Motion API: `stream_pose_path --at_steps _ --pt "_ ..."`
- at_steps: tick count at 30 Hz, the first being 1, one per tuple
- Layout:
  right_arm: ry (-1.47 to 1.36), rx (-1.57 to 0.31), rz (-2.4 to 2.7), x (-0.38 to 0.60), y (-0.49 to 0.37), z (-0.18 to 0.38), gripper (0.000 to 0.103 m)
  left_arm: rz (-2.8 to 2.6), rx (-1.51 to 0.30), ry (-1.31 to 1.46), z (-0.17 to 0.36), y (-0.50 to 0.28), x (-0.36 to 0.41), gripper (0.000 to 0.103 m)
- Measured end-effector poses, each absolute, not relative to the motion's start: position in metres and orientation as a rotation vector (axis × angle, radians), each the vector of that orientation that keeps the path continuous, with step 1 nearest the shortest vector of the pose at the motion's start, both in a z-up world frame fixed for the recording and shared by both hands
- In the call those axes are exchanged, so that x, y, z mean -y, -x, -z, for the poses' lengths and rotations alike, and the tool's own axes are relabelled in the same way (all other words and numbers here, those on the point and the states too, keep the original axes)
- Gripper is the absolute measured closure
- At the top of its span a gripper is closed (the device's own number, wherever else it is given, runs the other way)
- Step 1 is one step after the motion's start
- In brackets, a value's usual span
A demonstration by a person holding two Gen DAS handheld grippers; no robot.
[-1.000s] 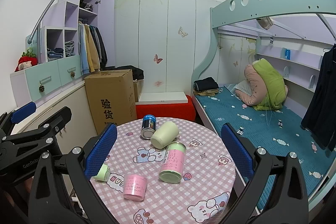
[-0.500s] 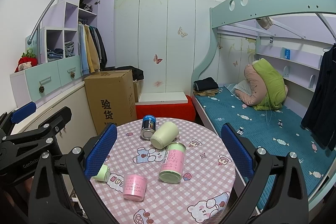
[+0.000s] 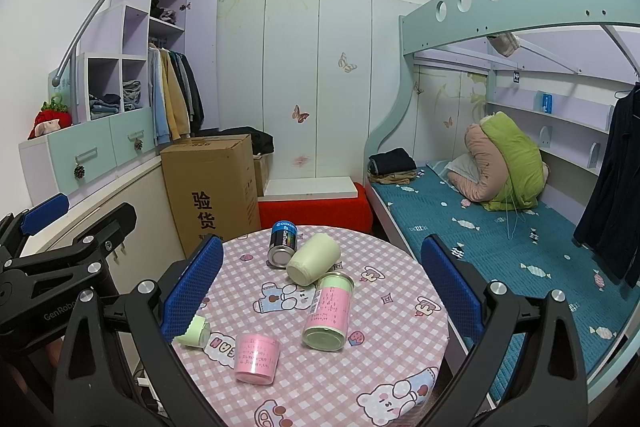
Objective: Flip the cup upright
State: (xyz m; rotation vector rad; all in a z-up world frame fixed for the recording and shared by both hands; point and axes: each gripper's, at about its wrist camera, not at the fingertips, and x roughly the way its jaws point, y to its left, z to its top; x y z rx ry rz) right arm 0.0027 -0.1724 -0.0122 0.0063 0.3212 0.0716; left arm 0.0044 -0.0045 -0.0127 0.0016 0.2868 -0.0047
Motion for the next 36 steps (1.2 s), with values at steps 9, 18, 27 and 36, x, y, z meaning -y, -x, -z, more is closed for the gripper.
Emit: stream_pose_path --at_steps 9,18,27,36 --pt "-0.008 -0.325 -0.074 0.175 0.000 0.012 0.007 0.006 -0.289 -0.003 0.011 -0.006 0.005 0.006" --pt "-0.011 -0.336 -0.070 0.177 -0.012 0.031 0.007 0.011 -0.305 -0.006 0.018 -0.015 0.006 0.006" --pt "-0.018 -0.363 -0.069 0.178 -0.025 0.040 0.007 0.015 -0.342 -0.013 0.032 -0.033 0.008 0.006" --pt "-0.035 -0.417 -0.064 0.188 -0.047 0.053 0.007 0.021 -0.412 -0.029 0.048 -0.062 0.017 0.006"
